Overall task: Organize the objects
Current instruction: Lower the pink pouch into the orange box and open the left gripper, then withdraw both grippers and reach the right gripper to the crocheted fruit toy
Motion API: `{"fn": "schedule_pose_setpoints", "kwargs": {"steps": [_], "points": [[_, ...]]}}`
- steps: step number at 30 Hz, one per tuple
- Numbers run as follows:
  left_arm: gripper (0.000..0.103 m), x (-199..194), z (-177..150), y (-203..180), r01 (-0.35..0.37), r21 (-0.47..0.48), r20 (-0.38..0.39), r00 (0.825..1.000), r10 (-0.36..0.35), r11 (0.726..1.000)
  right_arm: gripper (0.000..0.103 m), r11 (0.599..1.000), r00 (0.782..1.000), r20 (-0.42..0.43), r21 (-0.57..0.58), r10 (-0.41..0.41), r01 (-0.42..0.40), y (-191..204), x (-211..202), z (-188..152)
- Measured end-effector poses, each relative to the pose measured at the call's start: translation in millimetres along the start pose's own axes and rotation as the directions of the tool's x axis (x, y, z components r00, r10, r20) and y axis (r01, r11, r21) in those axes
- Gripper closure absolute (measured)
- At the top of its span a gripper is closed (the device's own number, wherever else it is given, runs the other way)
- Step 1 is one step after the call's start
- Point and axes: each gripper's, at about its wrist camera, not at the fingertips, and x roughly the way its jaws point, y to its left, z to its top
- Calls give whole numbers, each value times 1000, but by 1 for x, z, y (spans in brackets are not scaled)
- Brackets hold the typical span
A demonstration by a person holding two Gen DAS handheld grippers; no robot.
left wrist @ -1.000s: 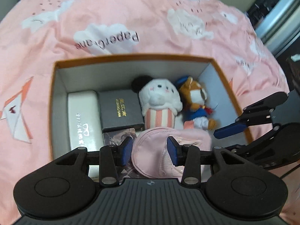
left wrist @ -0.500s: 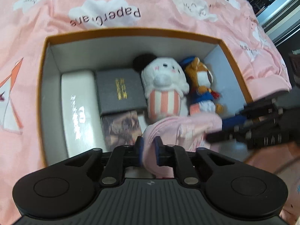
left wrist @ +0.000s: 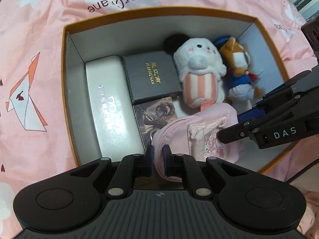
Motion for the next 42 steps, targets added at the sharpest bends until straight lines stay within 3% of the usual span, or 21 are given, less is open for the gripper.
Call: {"fn": "schedule_pose_setpoints", "kwargs": {"steps": [8,10,13,17,19,23,27,30,34,37,40,42], "points": [[91,16,1,0,-28,17,-26,999,29,999,74,1000,1000,-6,11,-14,14,-2,14,1],[91,15,0,0,-30,14,-15,999,30,999,67,999,999,11,-7,-32,32,1,11,-1],[81,7,-5,1,-41,7,27,999,41,999,62,996,996,51,-44,-77,80,9,3,-8],[78,-14,-18,1,-52,-7,137,989,52,999,58,990,985,124,-60,-121,129,15,-17,-19],[78,-35,-29,-4,-43,6,234,971,40,999,58,986,973,185,-70,-137,153,20,-34,-32],[78,-79,-69,-29,0,108,424,904,-46,994,58,979,926,349,-89,-142,183,34,-75,-75],[78,-99,-101,-53,72,175,500,852,-152,982,58,982,855,501,-51,-133,183,44,-103,-139],[78,-92,-123,-77,108,209,509,837,-203,972,58,979,811,561,-1,-167,202,48,-109,-192],[78,-68,-144,-98,83,241,491,849,-195,967,58,953,787,544,99,-292,285,45,-92,-255],[78,-45,-155,-110,65,270,443,877,-184,961,58,913,765,503,154,-402,378,42,-69,-289],[78,-33,-163,-115,98,267,385,901,-200,959,58,871,754,441,178,-487,458,31,-42,-314],[78,-29,-166,-116,109,259,367,908,-203,960,58,875,770,417,187,-483,447,23,-27,-320]]}}
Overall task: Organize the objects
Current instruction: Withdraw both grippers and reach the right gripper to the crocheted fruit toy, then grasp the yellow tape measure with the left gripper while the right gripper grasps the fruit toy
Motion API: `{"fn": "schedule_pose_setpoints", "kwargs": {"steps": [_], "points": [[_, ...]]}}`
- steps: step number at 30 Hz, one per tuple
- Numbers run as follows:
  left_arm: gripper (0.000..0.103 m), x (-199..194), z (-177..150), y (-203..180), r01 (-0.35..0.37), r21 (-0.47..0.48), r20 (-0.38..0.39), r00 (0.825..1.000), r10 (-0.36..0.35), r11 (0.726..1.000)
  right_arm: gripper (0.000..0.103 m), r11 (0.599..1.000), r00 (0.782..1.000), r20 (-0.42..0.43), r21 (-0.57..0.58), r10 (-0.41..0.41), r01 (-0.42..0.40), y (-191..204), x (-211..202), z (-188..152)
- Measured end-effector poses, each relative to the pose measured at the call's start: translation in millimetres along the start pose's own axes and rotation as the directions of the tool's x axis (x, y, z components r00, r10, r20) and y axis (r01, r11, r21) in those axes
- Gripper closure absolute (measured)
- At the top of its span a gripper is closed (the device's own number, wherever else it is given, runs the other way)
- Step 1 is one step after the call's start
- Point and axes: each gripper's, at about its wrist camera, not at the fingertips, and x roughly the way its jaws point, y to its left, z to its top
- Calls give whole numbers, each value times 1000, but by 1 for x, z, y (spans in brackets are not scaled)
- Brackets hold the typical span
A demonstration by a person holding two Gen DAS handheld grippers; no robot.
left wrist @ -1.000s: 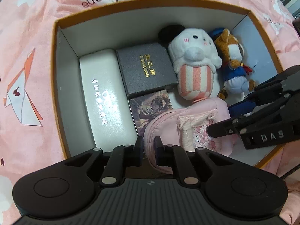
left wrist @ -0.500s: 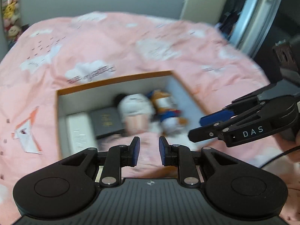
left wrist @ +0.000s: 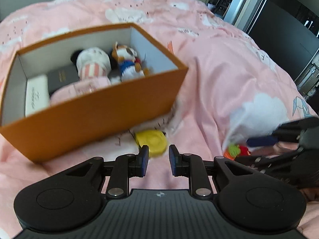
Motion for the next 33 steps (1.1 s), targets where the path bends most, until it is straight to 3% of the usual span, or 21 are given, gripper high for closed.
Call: {"fn": "schedule_pose_setpoints", "kwargs": {"steps": [5,6,8,12,15,19,22,28,31,33], "points": [[77,-1,-8,-2,-9,-20,0,1000,9,1000,50,998,1000,7,65,22,-22,-9,15,-10],[72,0,-9,-2,-7,-21,-5,1000,7,1000,50,997,1000,7,71,28,-28,-11,18,-10],[63,3,-9,-2,2,-24,-18,1000,-3,1000,52,996,999,6,80,43,-43,-12,20,-11],[60,12,-5,-5,-13,-15,-51,999,13,1000,58,997,999,16,58,46,-47,-10,16,-12],[49,19,3,-6,-26,4,-55,998,26,1000,58,997,994,82,5,75,-75,-3,-2,-3],[43,38,17,-6,-59,9,-63,996,59,998,58,992,973,199,-78,113,-99,3,-19,27],[43,62,23,-4,-73,-11,-84,994,72,997,58,994,972,218,-81,84,-68,-3,3,45],[41,93,16,3,-64,-86,-124,991,53,994,58,989,966,212,-10,146,-148,-25,52,47],[39,102,14,4,-119,-96,-135,985,105,988,58,984,971,184,53,155,-168,-37,71,48],[37,107,13,4,-115,-94,-141,985,101,989,57,975,969,171,96,180,-198,-45,79,48]]}}
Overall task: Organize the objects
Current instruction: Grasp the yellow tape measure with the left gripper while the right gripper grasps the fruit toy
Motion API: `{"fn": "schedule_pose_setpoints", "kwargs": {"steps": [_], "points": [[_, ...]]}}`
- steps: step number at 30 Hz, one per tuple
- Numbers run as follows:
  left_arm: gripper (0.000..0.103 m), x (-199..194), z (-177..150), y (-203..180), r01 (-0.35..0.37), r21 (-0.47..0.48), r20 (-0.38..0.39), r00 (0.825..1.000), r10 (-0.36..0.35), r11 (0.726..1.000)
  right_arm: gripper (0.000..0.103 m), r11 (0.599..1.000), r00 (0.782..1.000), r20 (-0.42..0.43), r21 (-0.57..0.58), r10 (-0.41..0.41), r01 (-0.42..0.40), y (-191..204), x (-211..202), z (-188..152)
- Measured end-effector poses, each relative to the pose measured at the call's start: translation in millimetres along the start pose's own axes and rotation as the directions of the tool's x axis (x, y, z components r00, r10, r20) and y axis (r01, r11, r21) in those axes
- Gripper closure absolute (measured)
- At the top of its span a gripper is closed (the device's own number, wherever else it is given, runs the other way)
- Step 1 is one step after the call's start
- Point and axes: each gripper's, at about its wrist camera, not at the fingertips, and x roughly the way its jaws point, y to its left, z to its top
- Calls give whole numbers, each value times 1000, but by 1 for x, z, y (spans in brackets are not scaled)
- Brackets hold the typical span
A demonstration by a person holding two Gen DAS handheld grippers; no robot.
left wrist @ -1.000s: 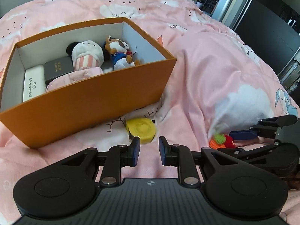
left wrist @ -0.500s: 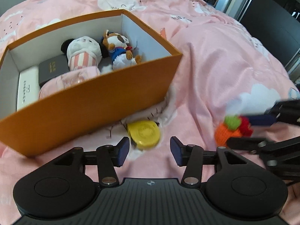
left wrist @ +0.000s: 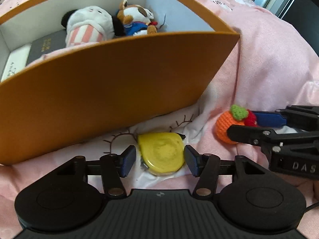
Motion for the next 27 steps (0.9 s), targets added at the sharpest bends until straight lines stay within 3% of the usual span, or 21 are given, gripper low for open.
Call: {"fn": "schedule_pose_setpoints", "kwargs": {"steps": [9,14,17,20,23,27], "points": [[36,14,-7,-20,-88,116,18,996,87,989,57,998,999,-28,46,37,-35,-7,7,-2],[39,10,-11,-18,-79,118,30,997,76,990,57,998,999,-27,49,37,-36,-7,5,-2],[40,-1,-12,-14,-42,141,30,999,38,989,57,999,999,-20,40,32,-31,-5,3,-2],[40,-24,-13,-5,39,124,38,998,-44,992,58,998,998,5,35,55,-55,-4,-3,-1],[40,-56,-16,-1,75,140,80,993,-87,987,58,997,997,37,36,69,-71,-1,-17,3],[40,-98,-12,3,134,135,138,979,-153,982,58,996,991,106,-43,87,-83,13,-51,15]]}}
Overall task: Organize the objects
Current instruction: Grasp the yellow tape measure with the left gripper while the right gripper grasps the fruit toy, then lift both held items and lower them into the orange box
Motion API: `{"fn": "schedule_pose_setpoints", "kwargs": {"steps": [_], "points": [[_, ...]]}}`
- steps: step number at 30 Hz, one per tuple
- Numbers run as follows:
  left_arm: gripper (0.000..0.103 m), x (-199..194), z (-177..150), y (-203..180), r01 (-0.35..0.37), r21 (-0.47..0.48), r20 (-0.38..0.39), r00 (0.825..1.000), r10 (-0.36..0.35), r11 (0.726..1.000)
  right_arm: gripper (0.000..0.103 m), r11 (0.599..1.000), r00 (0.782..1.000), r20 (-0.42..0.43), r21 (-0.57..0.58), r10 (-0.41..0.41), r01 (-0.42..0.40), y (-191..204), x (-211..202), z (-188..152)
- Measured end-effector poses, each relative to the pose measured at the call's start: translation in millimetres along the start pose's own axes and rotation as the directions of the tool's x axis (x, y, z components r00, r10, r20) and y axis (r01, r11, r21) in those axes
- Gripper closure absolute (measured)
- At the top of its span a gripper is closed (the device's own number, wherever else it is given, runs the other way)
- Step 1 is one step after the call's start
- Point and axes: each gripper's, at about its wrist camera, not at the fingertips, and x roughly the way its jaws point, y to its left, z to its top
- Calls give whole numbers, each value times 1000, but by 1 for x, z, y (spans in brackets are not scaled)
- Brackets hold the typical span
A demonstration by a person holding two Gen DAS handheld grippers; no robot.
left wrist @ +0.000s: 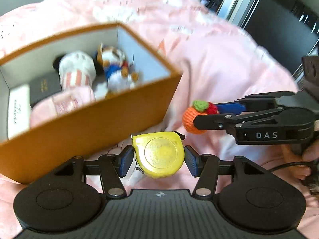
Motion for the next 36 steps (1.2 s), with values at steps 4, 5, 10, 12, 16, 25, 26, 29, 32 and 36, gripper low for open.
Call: {"fn": "schedule_pose_setpoints", "kwargs": {"steps": [4,5,10,12,16,25,26,29,32,36], "points": [[40,-33,32,3,32,-18,84,996,-30,999,58,994,997,69,-105,30,-23,18,-28,32],[40,-37,43,1,33,-24,100,995,-30,999,58,991,996,80,-132,36,-25,22,-31,41],[40,-44,78,29,-36,-39,137,990,41,999,58,964,997,65,-264,48,-29,40,-14,91],[40,-42,87,39,-60,-43,122,990,65,997,58,954,998,29,-294,63,-51,44,7,105],[40,-19,100,65,-105,-59,75,991,110,993,58,935,995,-65,-339,81,-99,52,56,126],[40,5,106,99,-123,-67,23,992,125,990,58,904,963,-271,-412,-2,-114,63,148,140],[40,7,106,101,-122,-72,20,992,124,990,58,902,959,-284,-416,-6,-117,63,153,140],[40,11,106,107,-121,-70,12,992,122,990,58,893,949,-315,-435,-26,-120,66,166,138],[40,13,107,109,-114,-72,4,993,115,991,57,883,946,-322,-455,-40,-118,68,174,135],[40,13,107,109,-103,-66,-5,995,103,992,51,883,953,-302,-455,-35,-112,67,167,136]]}}
